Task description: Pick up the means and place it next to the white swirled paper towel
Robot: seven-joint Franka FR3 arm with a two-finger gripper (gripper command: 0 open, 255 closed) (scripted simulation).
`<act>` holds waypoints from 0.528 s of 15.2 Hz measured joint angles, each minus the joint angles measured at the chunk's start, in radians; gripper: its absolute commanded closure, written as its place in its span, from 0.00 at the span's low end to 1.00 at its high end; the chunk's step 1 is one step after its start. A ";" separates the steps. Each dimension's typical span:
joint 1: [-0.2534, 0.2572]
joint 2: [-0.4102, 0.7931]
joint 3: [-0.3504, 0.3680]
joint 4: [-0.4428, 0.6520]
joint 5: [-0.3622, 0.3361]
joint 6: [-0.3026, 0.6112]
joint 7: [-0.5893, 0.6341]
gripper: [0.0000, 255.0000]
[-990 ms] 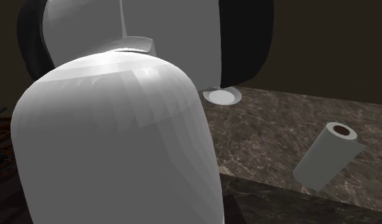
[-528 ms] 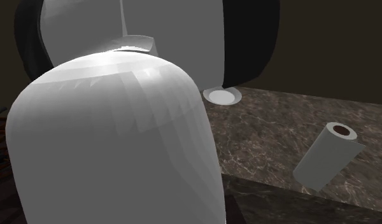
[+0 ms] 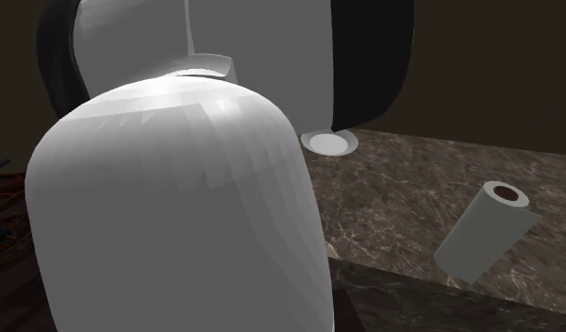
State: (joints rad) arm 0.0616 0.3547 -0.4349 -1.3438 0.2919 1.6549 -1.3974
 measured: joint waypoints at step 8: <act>-0.024 0.030 -0.001 0.155 0.011 -0.125 0.017 1.00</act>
State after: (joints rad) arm 0.0375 0.3842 -0.4354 -1.1885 0.3027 1.5297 -1.3805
